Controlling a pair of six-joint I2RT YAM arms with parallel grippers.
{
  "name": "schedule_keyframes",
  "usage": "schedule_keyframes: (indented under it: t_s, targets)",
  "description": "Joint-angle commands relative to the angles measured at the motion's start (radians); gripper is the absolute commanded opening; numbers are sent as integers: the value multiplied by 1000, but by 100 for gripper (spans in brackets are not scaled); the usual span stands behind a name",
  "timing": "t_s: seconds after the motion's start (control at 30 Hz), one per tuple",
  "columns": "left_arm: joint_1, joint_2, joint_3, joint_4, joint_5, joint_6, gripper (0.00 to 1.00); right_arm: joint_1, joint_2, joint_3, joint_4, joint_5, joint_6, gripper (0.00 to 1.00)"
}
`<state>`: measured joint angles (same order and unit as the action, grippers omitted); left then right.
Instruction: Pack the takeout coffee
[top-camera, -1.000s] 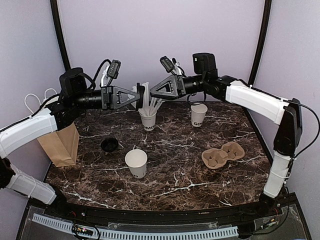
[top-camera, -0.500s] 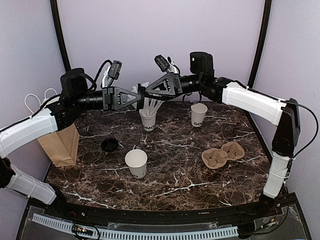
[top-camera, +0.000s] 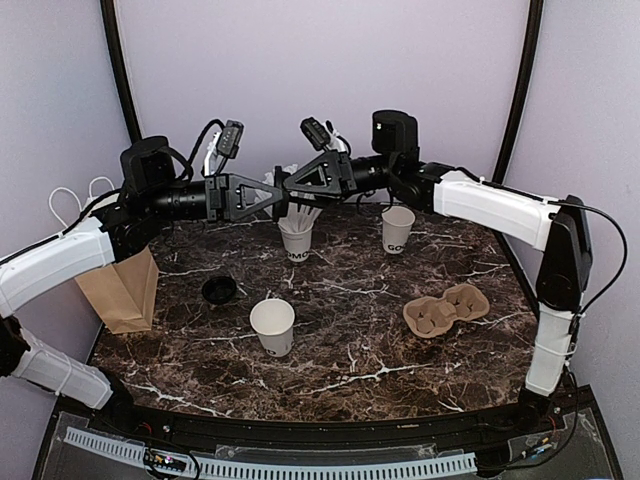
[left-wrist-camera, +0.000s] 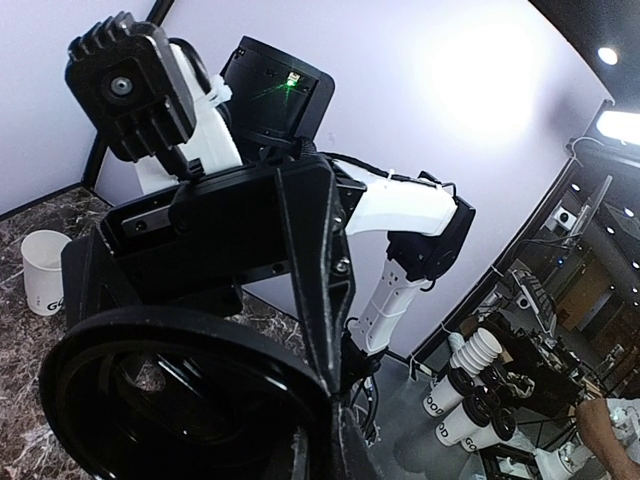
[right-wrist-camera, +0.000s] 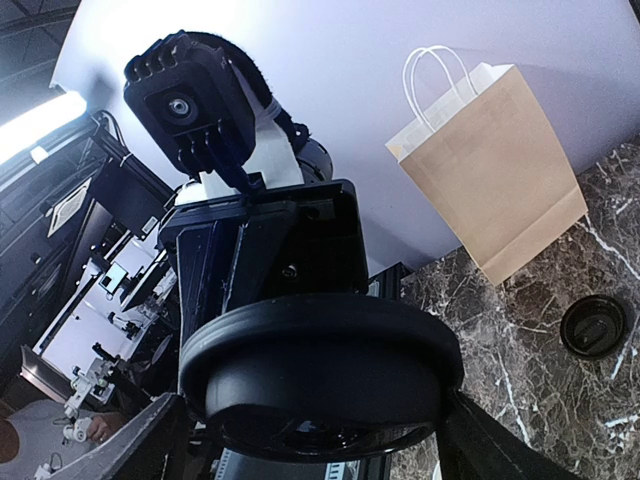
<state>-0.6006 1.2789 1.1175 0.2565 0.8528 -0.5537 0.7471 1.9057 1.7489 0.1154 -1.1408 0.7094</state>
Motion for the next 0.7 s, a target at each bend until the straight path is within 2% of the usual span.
schedule_keyframes:
  t_s: [0.0, 0.23, 0.3, 0.4, 0.53, 0.6, 0.67]
  targets:
    - [-5, -19, 5, 9, 5, 14, 9, 12, -8, -23, 142, -39, 69, 83]
    - [-5, -14, -1, 9, 3, 11, 11, 12, 0, -42, 205, -54, 118, 69]
    - [-5, -17, 0, -6, -10, 22, 19, 11, 2, -43, 203, -56, 116, 67]
    - [-5, -37, 2, -76, -41, 53, 35, -4, -3, -51, 155, -58, 78, 67]
    - [-5, -103, 6, -269, -98, 169, 49, -54, -36, -59, -116, -5, -204, 67]
    - [-5, -127, 18, -430, -194, 234, 54, -78, -57, -47, -316, 59, -404, 67]
    - [-5, -118, 40, -612, -348, 275, 57, -87, -77, -29, -518, 167, -609, 67]
